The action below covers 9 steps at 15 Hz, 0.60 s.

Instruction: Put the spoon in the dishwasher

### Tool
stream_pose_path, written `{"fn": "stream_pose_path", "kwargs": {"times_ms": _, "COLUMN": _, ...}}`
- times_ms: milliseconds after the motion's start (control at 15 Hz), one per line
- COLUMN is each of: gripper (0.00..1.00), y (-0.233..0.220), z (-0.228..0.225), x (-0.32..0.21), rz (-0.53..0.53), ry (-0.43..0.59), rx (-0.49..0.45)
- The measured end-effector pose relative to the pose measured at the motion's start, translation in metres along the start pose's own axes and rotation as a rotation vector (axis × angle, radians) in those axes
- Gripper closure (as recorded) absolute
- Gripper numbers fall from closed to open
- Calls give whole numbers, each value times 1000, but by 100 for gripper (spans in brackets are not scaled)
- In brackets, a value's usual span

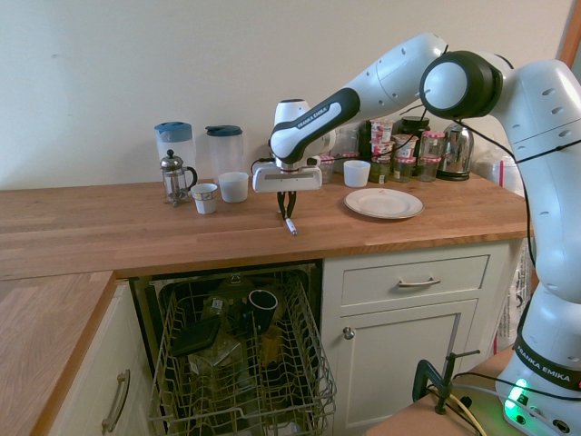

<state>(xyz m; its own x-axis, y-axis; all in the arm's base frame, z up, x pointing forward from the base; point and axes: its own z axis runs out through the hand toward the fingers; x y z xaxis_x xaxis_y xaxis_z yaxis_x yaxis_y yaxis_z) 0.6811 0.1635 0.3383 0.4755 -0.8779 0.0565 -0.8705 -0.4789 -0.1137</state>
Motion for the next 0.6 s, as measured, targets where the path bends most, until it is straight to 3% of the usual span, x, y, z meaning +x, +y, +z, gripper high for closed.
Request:
{"fn": "stream_pose_path", "kwargs": {"times_ms": 267, "gripper": 100, "y": 7, "z": -33, "x": -2, "rz": -16, "ry": 9, "rx": 31}}
{"fn": "stream_pose_path", "kwargs": {"times_ms": 600, "gripper": 100, "y": 53, "z": -76, "x": -60, "rz": -87, "ry": -5, "rx": 39}}
